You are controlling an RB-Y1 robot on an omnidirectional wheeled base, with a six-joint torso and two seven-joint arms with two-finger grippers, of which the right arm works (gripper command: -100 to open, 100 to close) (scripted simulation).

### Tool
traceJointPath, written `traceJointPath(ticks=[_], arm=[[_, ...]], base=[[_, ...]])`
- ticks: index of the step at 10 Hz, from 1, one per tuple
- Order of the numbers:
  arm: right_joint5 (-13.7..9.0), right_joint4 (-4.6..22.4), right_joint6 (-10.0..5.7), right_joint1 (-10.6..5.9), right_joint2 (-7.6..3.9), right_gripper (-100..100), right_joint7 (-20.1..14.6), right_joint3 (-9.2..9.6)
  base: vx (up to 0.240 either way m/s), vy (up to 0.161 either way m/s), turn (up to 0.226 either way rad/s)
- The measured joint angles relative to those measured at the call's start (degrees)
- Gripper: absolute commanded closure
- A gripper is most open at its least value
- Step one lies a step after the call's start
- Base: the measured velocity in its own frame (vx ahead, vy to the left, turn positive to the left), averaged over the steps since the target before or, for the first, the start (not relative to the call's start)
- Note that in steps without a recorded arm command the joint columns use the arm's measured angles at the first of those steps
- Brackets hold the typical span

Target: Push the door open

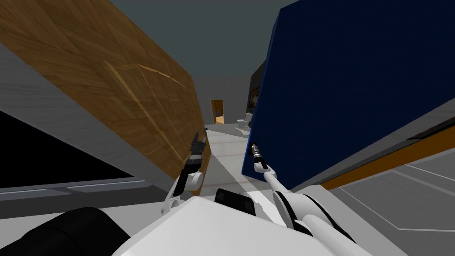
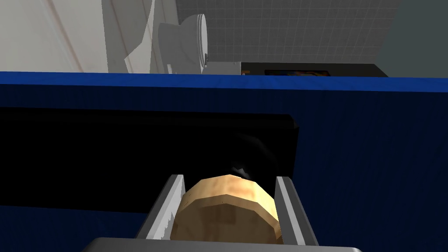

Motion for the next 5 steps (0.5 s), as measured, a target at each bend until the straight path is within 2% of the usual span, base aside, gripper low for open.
traceJointPath(ticks=[1,2,3,5], arm=[[0.0,-1.7,1.03,0.65,0.04,100,0.2,0.00],[-0.1,-4.2,2.27,2.21,-0.09,100,0.4,-0.40],[-0.3,-1.1,1.32,0.73,-0.36,100,0.6,-0.94],[-0.8,-2.5,1.99,1.53,-0.82,100,1.2,-2.27]], base=[[0.121,0.101,-0.080],[0.136,0.107,-0.080],[0.125,0.108,-0.050],[0.175,0.151,-0.080]])
